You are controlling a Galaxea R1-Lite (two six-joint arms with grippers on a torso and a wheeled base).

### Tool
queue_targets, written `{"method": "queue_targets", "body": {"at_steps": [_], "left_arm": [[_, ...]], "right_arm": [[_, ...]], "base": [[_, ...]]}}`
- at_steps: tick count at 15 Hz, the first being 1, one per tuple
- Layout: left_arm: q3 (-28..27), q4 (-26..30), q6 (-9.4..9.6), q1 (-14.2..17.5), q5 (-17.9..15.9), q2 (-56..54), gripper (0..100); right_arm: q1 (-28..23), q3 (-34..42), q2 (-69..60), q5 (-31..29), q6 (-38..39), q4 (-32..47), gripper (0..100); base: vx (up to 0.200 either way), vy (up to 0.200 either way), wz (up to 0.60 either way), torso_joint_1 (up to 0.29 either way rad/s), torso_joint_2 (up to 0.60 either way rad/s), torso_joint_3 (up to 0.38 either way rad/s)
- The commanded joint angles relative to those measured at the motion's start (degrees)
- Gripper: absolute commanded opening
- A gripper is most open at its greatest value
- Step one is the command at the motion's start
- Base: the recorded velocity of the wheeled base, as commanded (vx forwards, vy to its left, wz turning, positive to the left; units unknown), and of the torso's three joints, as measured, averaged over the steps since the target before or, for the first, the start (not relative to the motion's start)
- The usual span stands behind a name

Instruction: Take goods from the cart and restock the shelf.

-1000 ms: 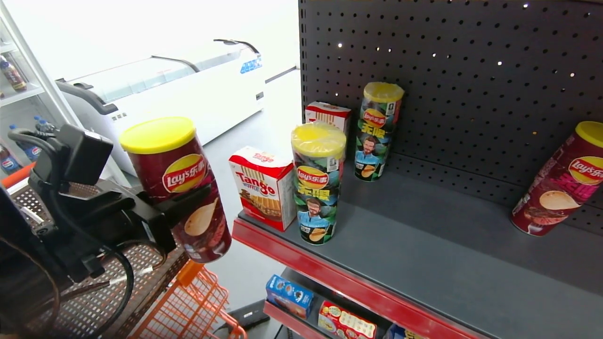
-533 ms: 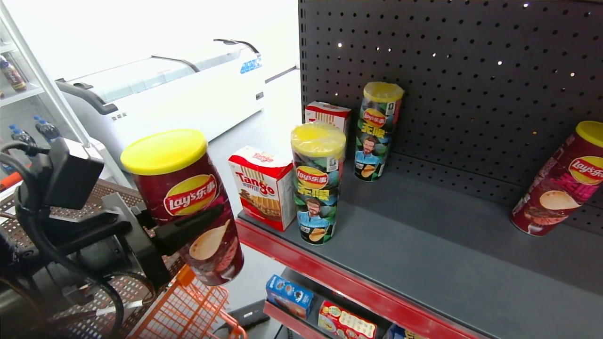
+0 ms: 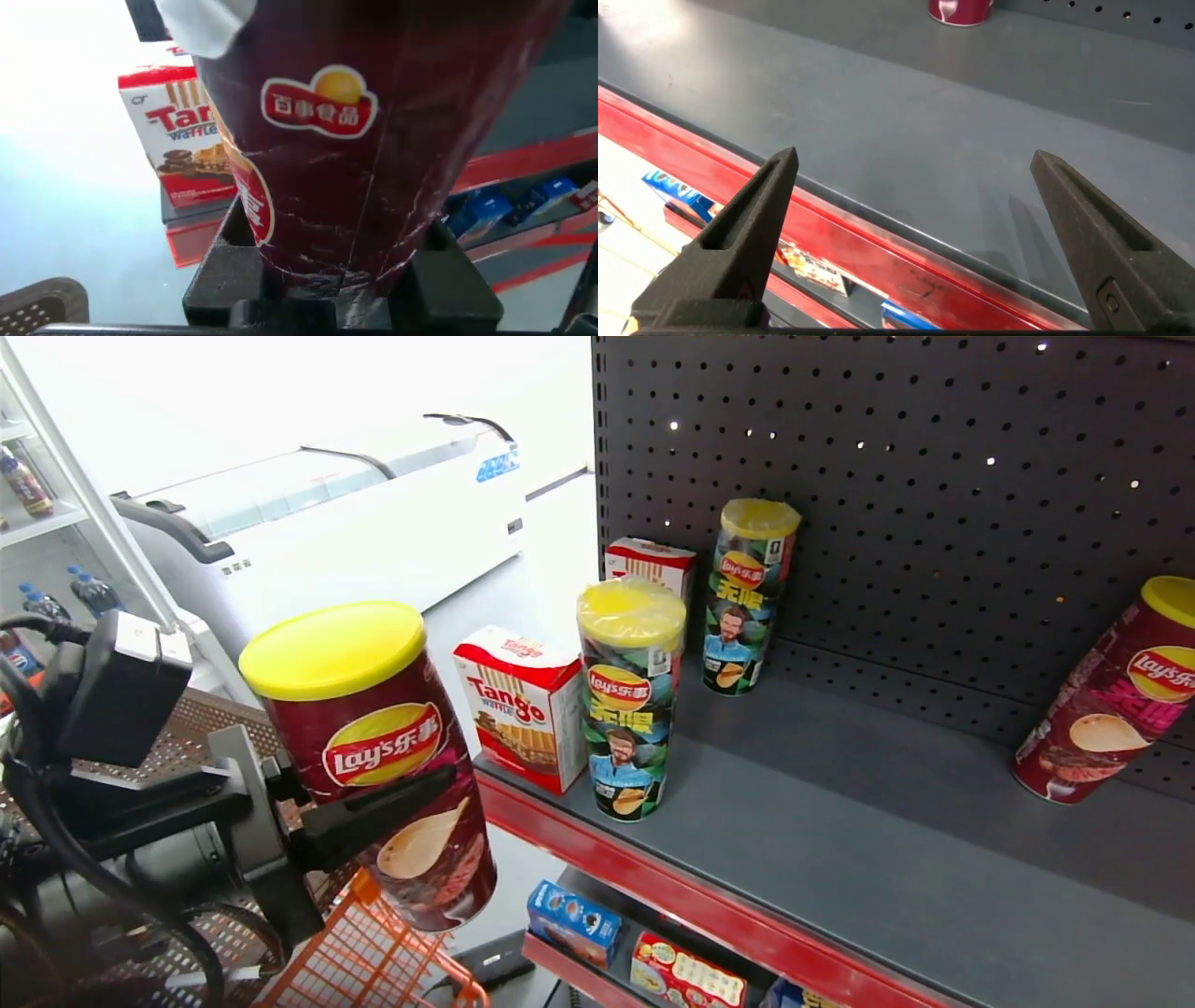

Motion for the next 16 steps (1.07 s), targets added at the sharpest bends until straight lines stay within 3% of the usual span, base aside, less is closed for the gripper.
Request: {"method": "queue_targets", "body": {"at_steps": [1, 3, 4, 7, 12, 16], "left_arm": [[-3.5, 0.1, 0.14, 0.0, -2.3, 2.9, 0], [-6.0, 0.1, 2.43, -0.1, -2.8, 5.9, 0], [-6.7, 0.1, 2.6, -0.8, -4.2, 7.1, 0], [-7.4, 0.2, 2.6, -2.6, -8.5, 8.1, 0], [-8.0, 0.2, 2.52, -6.1, -9.9, 8.3, 0], [-8.0, 0.0, 2.43, -6.8, -16.6, 8.8, 0]], "right_arm": [[0.0, 0.0, 0.0, 0.0, 0.0, 0.0, 100], [0.0, 0.0, 0.0, 0.0, 0.0, 0.0, 100], [0.0, 0.0, 0.0, 0.0, 0.0, 0.0, 100], [0.0, 0.0, 0.0, 0.0, 0.0, 0.1, 100], [0.1, 0.0, 0.0, 0.0, 0.0, 0.0, 100], [0.0, 0.0, 0.0, 0.0, 0.0, 0.0, 100]], "base": [[0.0, 0.0, 0.0, 0.0, 0.0, 0.0], [0.0, 0.0, 0.0, 0.0, 0.0, 0.0], [0.0, 0.0, 0.0, 0.0, 0.0, 0.0], [0.0, 0.0, 0.0, 0.0, 0.0, 0.0], [0.0, 0.0, 0.0, 0.0, 0.0, 0.0], [0.0, 0.0, -0.6, 0.001, 0.0, 0.001]]}}
